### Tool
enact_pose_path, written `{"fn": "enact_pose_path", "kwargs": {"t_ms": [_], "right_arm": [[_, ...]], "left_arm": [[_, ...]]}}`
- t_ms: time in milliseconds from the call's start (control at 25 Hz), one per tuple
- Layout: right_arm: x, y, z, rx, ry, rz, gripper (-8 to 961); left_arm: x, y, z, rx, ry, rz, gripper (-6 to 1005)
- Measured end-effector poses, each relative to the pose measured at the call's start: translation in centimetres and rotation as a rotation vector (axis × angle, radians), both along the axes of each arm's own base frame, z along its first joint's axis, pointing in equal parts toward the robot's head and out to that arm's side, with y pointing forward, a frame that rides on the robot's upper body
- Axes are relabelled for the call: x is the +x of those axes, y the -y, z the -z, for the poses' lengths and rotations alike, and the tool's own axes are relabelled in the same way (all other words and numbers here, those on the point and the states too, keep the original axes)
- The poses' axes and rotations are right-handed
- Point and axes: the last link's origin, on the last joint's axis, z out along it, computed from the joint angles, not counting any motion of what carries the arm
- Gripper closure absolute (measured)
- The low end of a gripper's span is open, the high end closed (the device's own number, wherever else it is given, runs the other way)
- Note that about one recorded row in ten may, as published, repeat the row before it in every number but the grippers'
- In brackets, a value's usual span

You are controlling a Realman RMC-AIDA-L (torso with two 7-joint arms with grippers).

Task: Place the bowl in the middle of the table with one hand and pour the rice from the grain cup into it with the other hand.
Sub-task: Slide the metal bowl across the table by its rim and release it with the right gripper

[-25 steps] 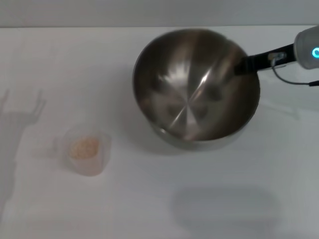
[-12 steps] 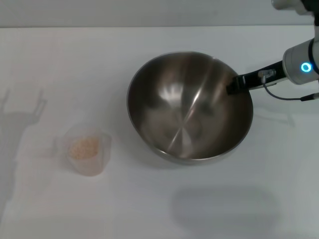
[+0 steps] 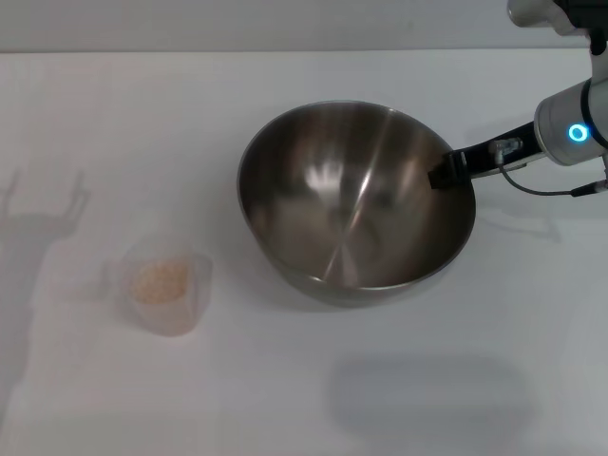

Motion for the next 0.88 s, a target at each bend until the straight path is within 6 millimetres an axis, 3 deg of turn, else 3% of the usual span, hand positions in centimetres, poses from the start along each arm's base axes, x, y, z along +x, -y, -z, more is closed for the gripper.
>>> {"fn": "enact_pose_path", "kwargs": {"t_ms": [440,600,800,880], "right_arm": [[-1.0,0.0,-0.9,0.030,0.000,-0.042,671],[-2.1,0.4,-2.7,0.078,0.002,-0.099,585],[-2.7,0.9,-4.3,0.134,0.006,-0.136,565],[-3.0,1.4,-6.2,0.219,0.005,-0.186,542]], "left_arm": [[0.0,0.0,0.0,0.001,0.000,-0.001,268],[0.0,0.0,0.0,0.001,0.000,-0.001,270],[0.0,0.0,0.0,0.002,0.000,0.000,273],[-0.1,0.1,0.0,0.002,0.000,-0.002,274]]}}
